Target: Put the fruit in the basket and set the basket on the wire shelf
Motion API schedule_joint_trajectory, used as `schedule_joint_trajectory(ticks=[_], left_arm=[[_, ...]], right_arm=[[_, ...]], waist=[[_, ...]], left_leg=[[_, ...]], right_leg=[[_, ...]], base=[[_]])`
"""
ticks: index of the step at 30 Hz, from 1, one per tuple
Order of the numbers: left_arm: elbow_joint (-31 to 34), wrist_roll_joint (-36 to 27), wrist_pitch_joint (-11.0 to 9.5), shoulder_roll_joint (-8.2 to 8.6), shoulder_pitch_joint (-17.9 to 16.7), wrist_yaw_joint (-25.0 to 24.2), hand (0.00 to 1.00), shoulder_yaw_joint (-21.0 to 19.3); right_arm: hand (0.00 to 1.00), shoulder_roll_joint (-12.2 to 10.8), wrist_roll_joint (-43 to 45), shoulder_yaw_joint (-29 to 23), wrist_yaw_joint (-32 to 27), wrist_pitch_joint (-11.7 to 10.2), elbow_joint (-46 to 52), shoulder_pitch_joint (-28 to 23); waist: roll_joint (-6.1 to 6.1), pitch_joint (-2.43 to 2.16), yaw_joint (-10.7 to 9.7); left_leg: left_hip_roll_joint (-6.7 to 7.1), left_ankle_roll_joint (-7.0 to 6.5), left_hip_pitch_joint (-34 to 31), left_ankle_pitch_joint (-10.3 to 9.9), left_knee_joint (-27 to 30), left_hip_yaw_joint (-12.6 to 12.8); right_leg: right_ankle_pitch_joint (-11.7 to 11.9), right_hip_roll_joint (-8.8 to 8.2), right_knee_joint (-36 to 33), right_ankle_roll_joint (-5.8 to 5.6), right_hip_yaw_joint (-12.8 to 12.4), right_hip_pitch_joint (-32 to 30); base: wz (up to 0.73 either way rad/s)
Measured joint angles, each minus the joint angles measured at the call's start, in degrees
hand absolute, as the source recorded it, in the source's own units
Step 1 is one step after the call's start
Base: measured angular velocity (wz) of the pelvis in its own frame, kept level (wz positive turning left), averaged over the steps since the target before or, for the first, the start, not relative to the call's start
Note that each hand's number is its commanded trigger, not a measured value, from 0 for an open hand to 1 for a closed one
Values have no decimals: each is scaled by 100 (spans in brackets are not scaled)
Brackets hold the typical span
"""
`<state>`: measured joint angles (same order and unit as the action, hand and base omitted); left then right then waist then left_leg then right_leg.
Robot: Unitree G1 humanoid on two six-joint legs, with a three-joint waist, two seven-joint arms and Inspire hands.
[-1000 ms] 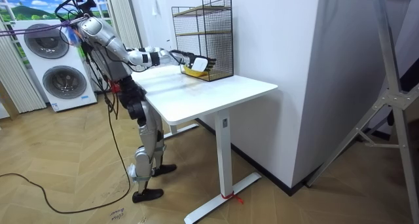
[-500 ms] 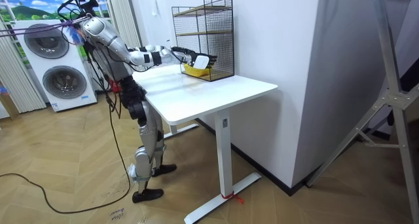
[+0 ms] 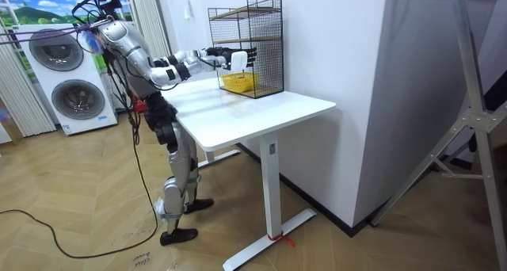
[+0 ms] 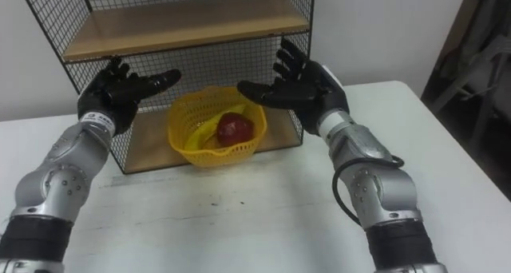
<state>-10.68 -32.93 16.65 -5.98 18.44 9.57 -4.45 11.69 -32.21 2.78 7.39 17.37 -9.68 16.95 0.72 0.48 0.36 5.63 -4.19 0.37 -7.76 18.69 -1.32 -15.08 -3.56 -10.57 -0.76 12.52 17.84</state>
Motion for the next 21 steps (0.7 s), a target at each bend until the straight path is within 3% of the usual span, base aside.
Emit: schedule_joint_trajectory(ticks=[6, 9, 13, 18, 21], left_arm=[[678, -1, -3, -9, -452, -184, 0, 25], [932, 7, -3, -28, -659, -239, 0, 38], [1361, 678, -3, -45, -932, -300, 0, 19], [1407, 868, -26, -44, -1104, -490, 0, 10], [1408, 832, -78, -45, -1475, -608, 0, 19]], right_arm=[[0, 71, 87, -35, 13, 0, 458, -75], [0, 138, 80, -72, -36, 3, 837, -267], [0, 204, 382, -156, -26, 3, 1317, -773], [0, 205, 619, -203, 23, 3, 1526, -1040], [0, 205, 563, -325, 101, 3, 1696, -1195]], waist=[[-24, 1, -16], [-67, -23, -25], [-159, -81, 32], [-230, -107, 102], [-234, -106, 93]], left_leg=[[2, 1, -61, 29, 2, 77], [1, -3, -56, 61, -19, 92], [0, 0, -46, 63, -29, 101], [0, 0, 29, 63, -114, 130], [-13, 1, 14, 64, -109, 124]], right_leg=[[-1, 9, 84, -5, -92, -82], [5, 8, 87, -4, -67, -75], [5, 10, 81, -4, -96, -72], [5, 6, 82, -5, -173, -44], [5, 8, 91, -6, -218, -77]], base=[[-7], [8], [-1], [-9], [-5]])
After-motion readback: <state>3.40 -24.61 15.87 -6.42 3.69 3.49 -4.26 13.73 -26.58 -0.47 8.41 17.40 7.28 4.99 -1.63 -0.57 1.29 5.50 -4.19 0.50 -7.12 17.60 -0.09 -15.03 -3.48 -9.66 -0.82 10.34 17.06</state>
